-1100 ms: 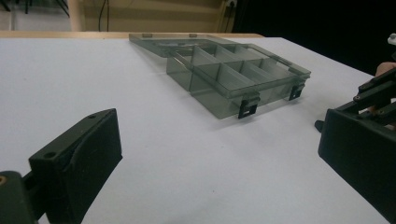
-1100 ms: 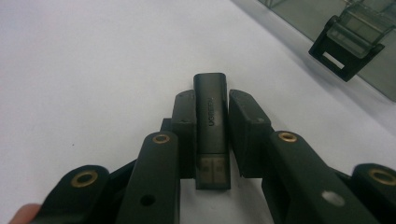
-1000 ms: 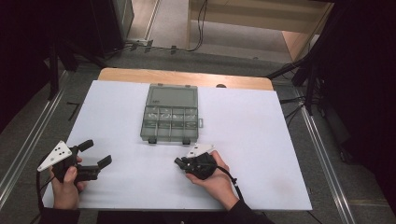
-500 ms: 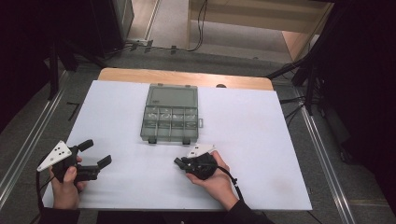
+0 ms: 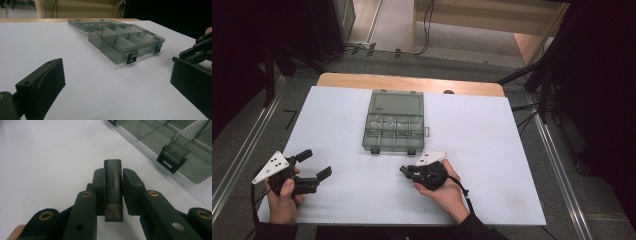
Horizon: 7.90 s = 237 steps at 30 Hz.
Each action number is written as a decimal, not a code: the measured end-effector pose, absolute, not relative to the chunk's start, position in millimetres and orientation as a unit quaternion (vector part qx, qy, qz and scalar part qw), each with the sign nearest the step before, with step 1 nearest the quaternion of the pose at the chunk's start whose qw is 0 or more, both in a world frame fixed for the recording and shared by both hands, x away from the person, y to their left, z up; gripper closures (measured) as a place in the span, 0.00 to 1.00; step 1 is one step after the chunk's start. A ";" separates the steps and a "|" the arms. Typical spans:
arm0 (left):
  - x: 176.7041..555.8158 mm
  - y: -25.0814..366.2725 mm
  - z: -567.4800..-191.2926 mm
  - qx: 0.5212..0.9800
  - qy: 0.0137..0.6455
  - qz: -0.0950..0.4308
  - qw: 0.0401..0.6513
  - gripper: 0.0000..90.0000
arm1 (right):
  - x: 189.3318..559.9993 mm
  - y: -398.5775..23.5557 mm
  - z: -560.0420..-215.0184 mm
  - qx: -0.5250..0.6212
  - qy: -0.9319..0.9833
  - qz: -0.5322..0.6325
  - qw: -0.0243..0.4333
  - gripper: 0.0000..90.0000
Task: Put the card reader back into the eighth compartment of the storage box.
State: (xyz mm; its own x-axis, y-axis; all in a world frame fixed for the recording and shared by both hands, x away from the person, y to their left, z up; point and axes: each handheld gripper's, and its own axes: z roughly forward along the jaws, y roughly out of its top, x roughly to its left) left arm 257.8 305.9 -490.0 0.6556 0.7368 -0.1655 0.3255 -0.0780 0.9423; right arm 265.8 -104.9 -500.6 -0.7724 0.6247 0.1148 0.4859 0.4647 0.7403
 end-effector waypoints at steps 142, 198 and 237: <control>254.3 305.3 -491.7 0.710 0.375 0.197 0.562 0.00 | 366.1 -133.0 -469.3 0.458 0.772 0.433 0.081 0.41; 323.3 246.7 -461.7 0.740 0.340 0.157 0.559 0.00 | 354.5 -167.4 -456.5 0.448 0.725 0.510 0.114 0.00; 408.5 216.0 -451.8 0.733 0.350 0.129 0.569 0.00 | 395.5 -179.9 -462.6 0.466 0.704 0.527 0.095 0.00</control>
